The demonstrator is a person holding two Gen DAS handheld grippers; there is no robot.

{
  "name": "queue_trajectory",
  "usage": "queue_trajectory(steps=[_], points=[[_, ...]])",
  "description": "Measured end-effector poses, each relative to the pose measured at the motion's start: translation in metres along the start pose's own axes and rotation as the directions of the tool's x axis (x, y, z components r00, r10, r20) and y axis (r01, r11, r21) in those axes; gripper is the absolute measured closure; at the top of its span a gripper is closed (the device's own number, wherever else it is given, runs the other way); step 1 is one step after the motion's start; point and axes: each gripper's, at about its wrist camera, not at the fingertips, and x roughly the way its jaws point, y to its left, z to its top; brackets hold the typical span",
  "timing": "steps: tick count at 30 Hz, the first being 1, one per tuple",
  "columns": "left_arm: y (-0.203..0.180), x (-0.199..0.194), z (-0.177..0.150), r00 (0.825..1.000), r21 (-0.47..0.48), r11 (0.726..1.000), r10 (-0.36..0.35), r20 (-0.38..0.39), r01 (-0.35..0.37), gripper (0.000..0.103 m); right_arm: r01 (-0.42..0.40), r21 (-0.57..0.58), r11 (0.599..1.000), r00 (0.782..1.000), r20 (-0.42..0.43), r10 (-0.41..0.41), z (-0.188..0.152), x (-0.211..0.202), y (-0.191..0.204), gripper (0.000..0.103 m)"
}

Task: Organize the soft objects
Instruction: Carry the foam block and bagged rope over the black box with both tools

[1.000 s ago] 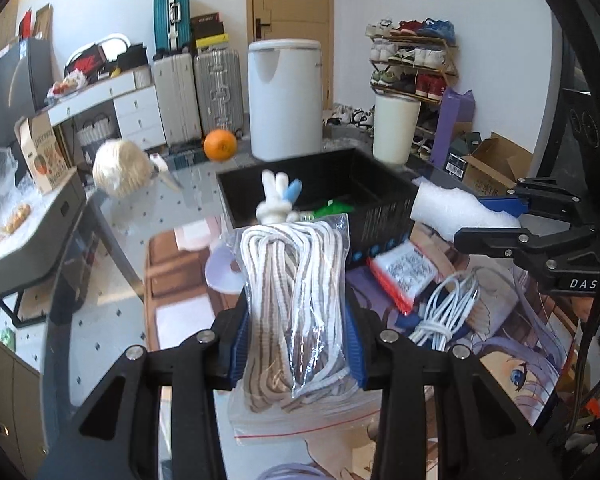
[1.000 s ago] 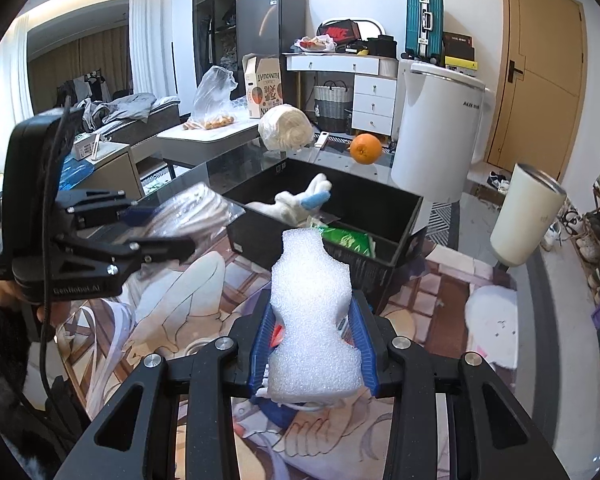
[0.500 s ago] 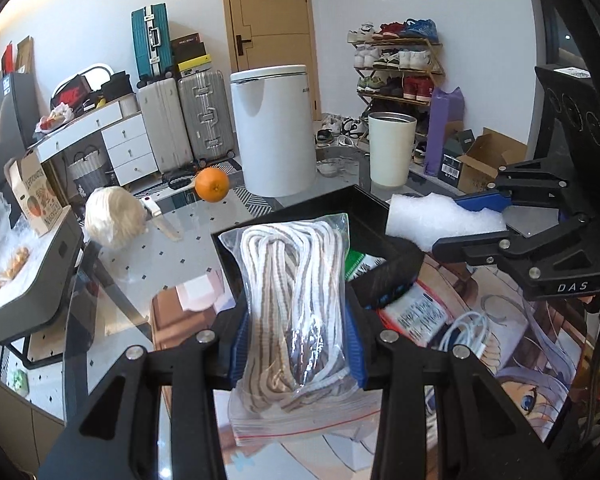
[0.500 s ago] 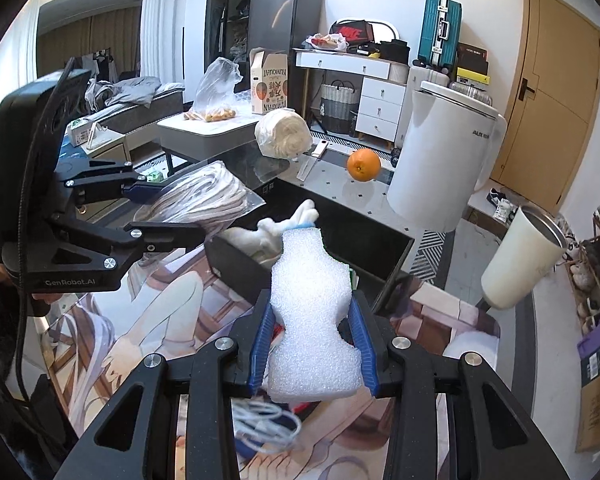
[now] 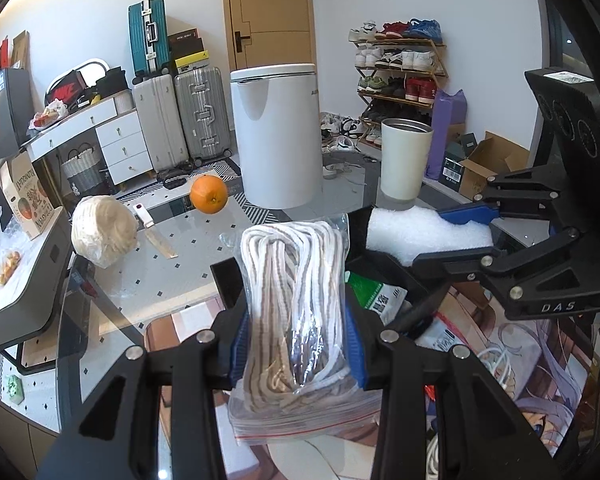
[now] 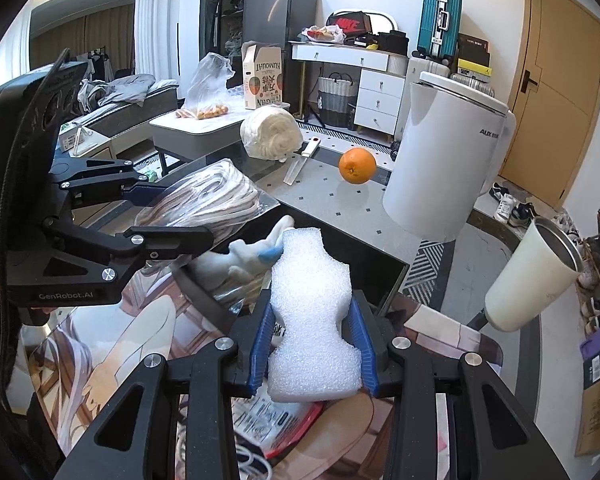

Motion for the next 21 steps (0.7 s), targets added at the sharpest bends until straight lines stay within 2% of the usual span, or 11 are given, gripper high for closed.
queue_trajectory(steps=[13, 21], points=[[0.004, 0.023, 0.014, 1.0, 0.026, 1.0, -0.009, -0.017, 0.009, 0.064, 0.007, 0.019, 1.0, 0.999, -0.039, -0.006, 0.011, 0.03, -0.007, 0.066], [0.007, 0.041, 0.012, 0.998, 0.027, 0.999, -0.023, -0.053, 0.025, 0.064, 0.006, 0.018, 1.0, 0.998, -0.068, -0.005, 0.014, 0.046, -0.009, 0.066]])
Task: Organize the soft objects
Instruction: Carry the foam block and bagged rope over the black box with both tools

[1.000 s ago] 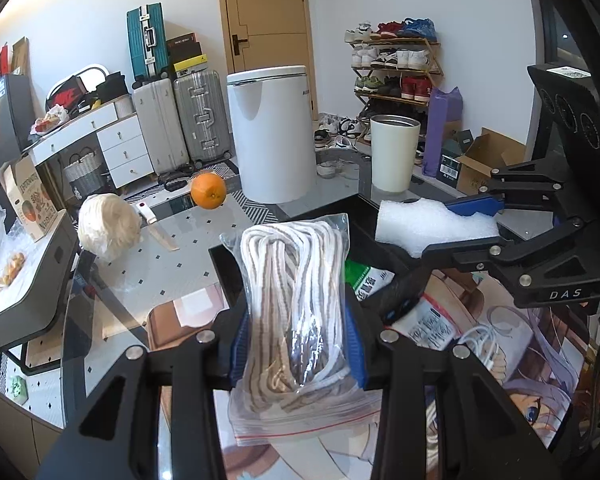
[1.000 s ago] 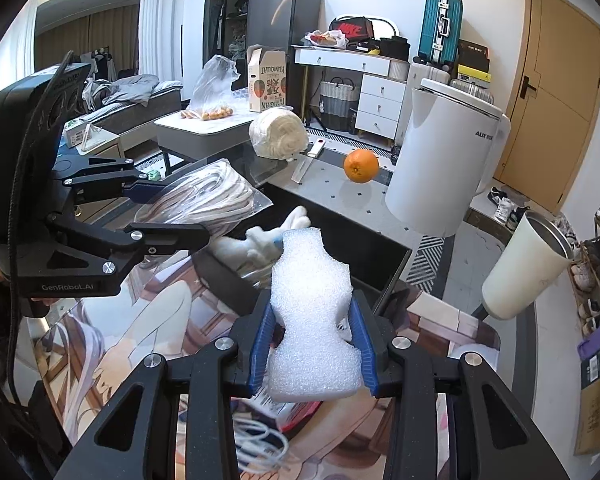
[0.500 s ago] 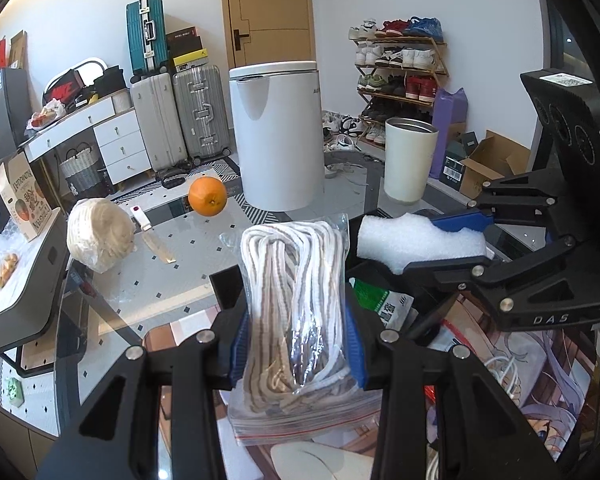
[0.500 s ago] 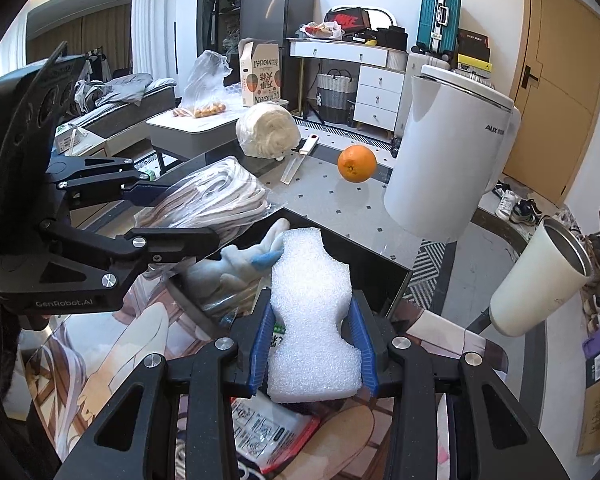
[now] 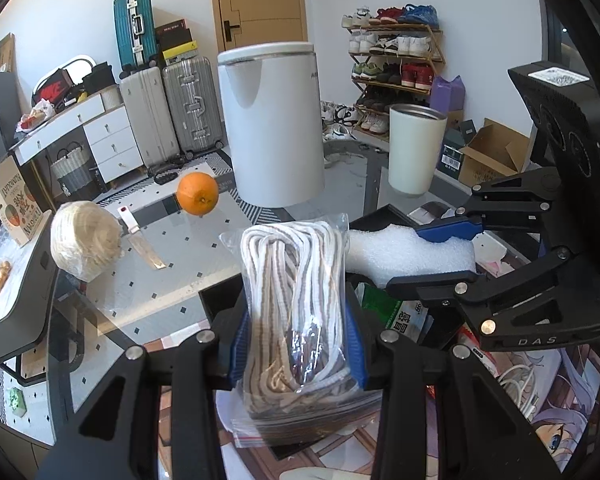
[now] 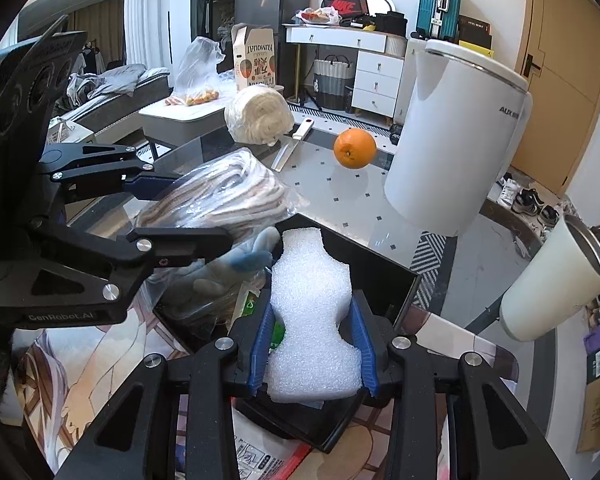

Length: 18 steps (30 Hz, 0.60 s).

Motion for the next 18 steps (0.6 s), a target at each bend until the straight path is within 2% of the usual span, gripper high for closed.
queue_trajectory(steps=[9, 18], points=[[-0.001, 0.013, 0.002, 0.997, 0.014, 1.0, -0.024, -0.069, 0.025, 0.064, 0.022, -0.001, 1.0, 0.999, -0.038, -0.022, 0.001, 0.012, -0.004, 0.066], [-0.005, 0.025, 0.003, 0.996, 0.023, 0.998, -0.048, -0.081, 0.051, 0.065, 0.023, -0.009, 1.0, 0.998, -0.066, -0.023, 0.002, 0.024, -0.004, 0.066]])
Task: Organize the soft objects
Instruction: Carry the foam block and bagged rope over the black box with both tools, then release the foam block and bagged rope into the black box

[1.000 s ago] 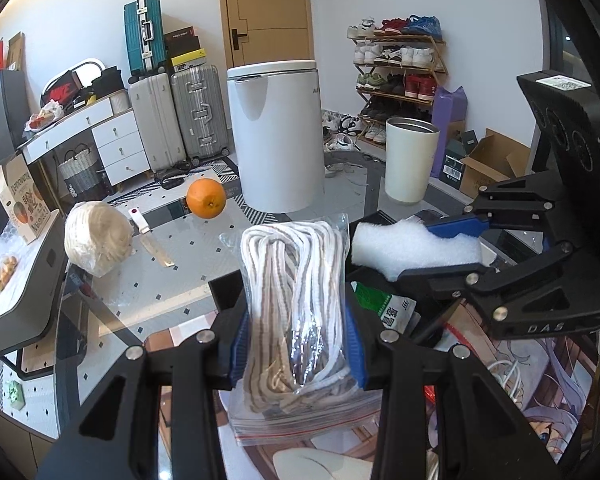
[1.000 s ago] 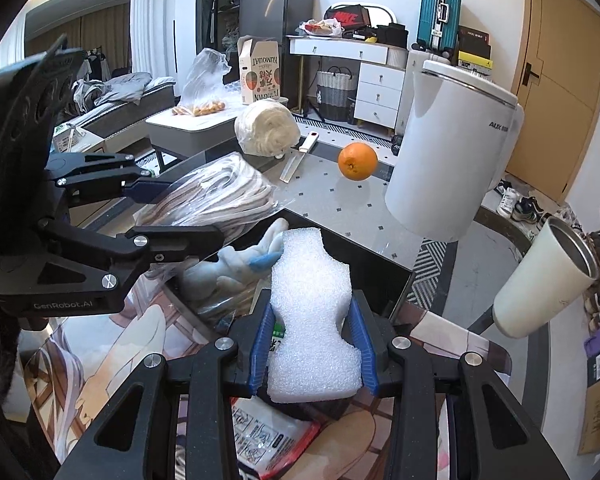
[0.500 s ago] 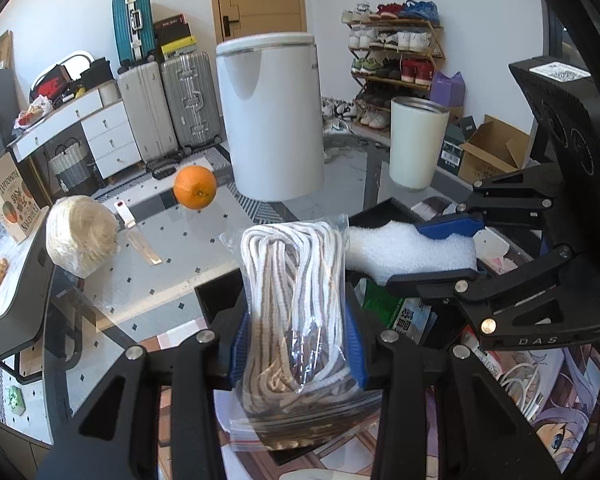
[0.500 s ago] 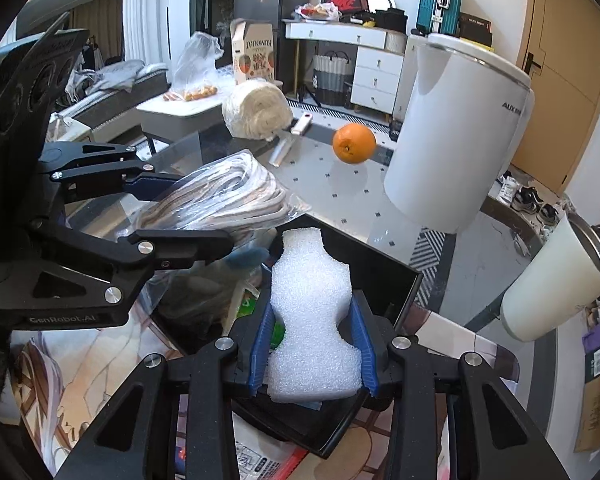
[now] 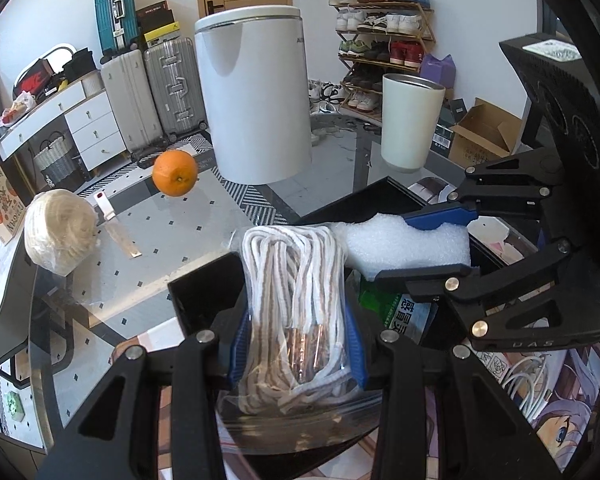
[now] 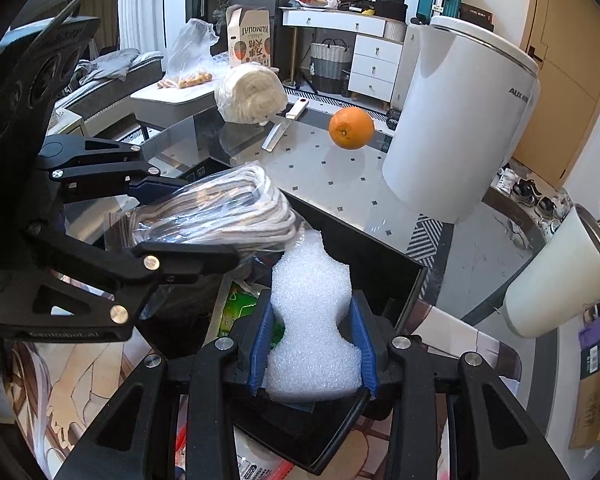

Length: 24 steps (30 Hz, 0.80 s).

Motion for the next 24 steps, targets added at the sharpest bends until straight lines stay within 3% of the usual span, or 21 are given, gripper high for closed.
queue_trajectory(steps=[9, 14, 19, 22, 24], points=[[-0.002, 0.007, -0.006, 0.999, -0.006, 0.999, -0.039, -0.011, 0.039, 0.065, 0.024, -0.031, 0.999, 0.999, -0.041, -0.025, 0.003, 0.006, 0.003, 0.066], [-0.004, 0.006, -0.005, 1.0, -0.01, 1.0, -0.028, -0.007, 0.028, 0.064, 0.015, -0.049, 0.999, 0.998, -0.061, -0.018, 0.005, 0.008, 0.004, 0.065], [-0.004, 0.0, -0.006, 1.0, -0.02, 1.0, -0.004, 0.003, 0.004, 0.056, -0.002, -0.05, 0.999, 1.0, -0.021, 0.001, 0.003, -0.001, 0.005, 0.048], [-0.003, -0.009, -0.008, 1.0, -0.035, 0.999, 0.003, 0.014, -0.003, 0.042, 0.002, -0.045, 0.999, 1.0, 0.011, -0.002, 0.001, -0.011, 0.004, 0.04], [0.0, -0.018, -0.01, 0.999, -0.047, 0.999, 0.014, 0.031, -0.012, 0.04, 0.007, -0.041, 0.999, 1.0, 0.028, -0.006, -0.002, -0.018, 0.004, 0.035]])
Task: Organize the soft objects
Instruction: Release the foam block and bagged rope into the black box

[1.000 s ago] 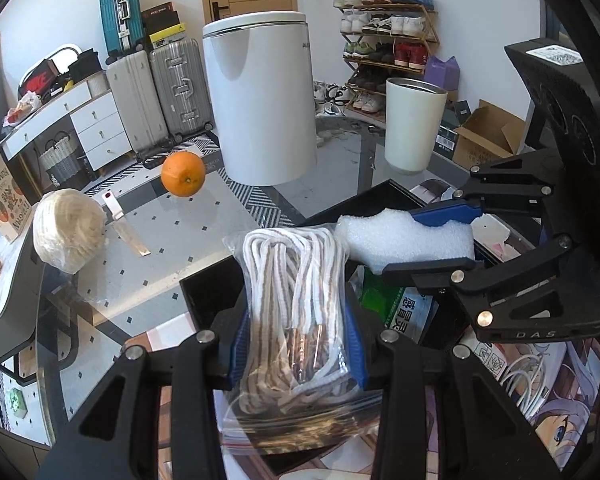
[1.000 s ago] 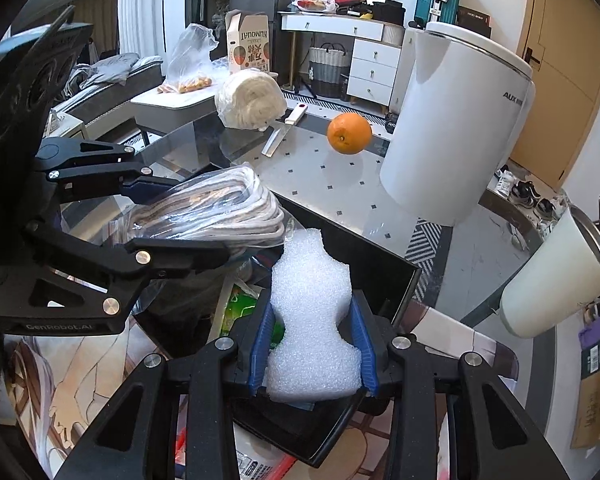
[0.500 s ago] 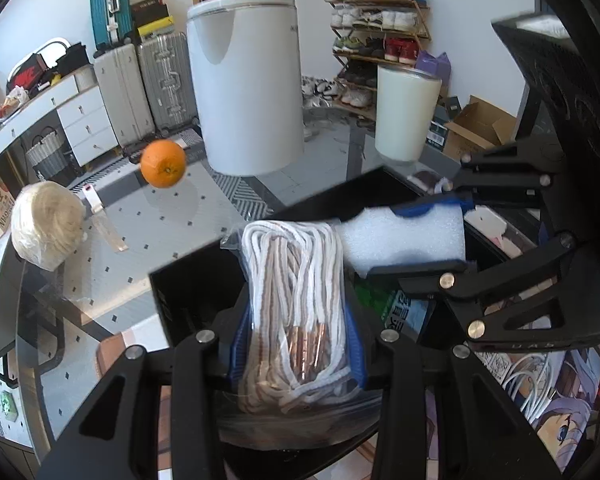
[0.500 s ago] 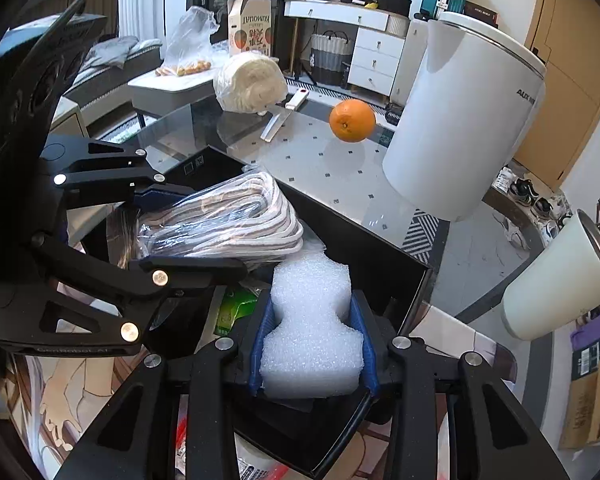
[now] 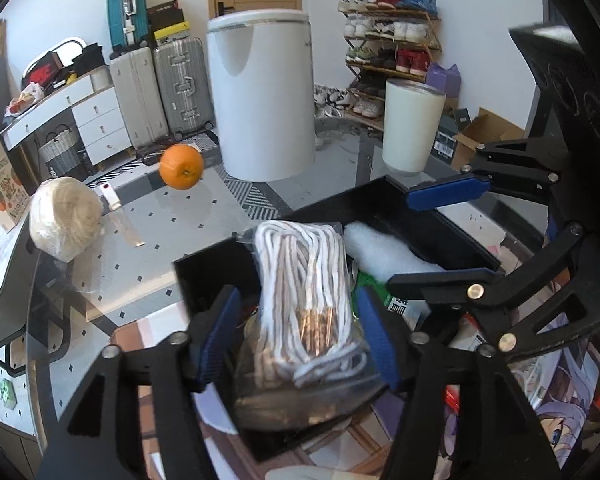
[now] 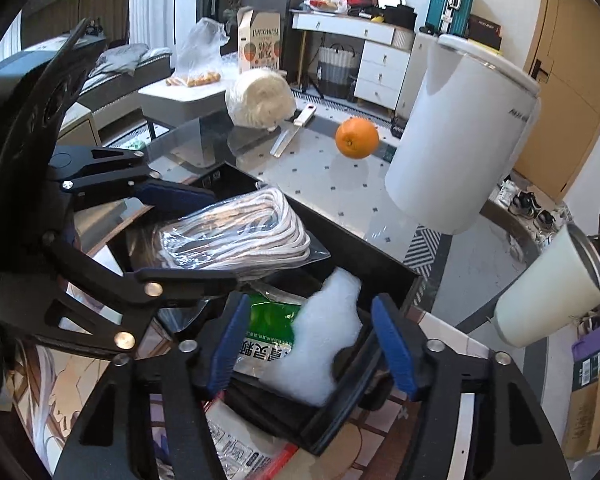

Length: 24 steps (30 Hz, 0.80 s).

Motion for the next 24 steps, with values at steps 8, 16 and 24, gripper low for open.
queue_trajectory(steps=[8, 16, 24], points=[[0.007, -0.029, -0.012, 0.997, -0.046, 0.998, 0.044, 0.061, -0.042, 0.013, 0.014, 0.016, 1.0, 0.998, 0.054, -0.015, -0.009, -0.029, 0.005, 0.021], [0.002, -0.049, -0.025, 0.989, -0.087, 0.992, 0.103, 0.105, -0.094, 0.0, 0.019, 0.056, 0.998, 0.995, 0.095, -0.025, -0.023, -0.055, 0.012, 0.006], [-0.008, -0.069, -0.043, 0.979, -0.154, 0.981, 0.142, 0.145, -0.12, 0.0, -0.016, 0.147, 0.989, 0.988, 0.154, -0.007, -0.052, -0.081, 0.014, 0.001]])
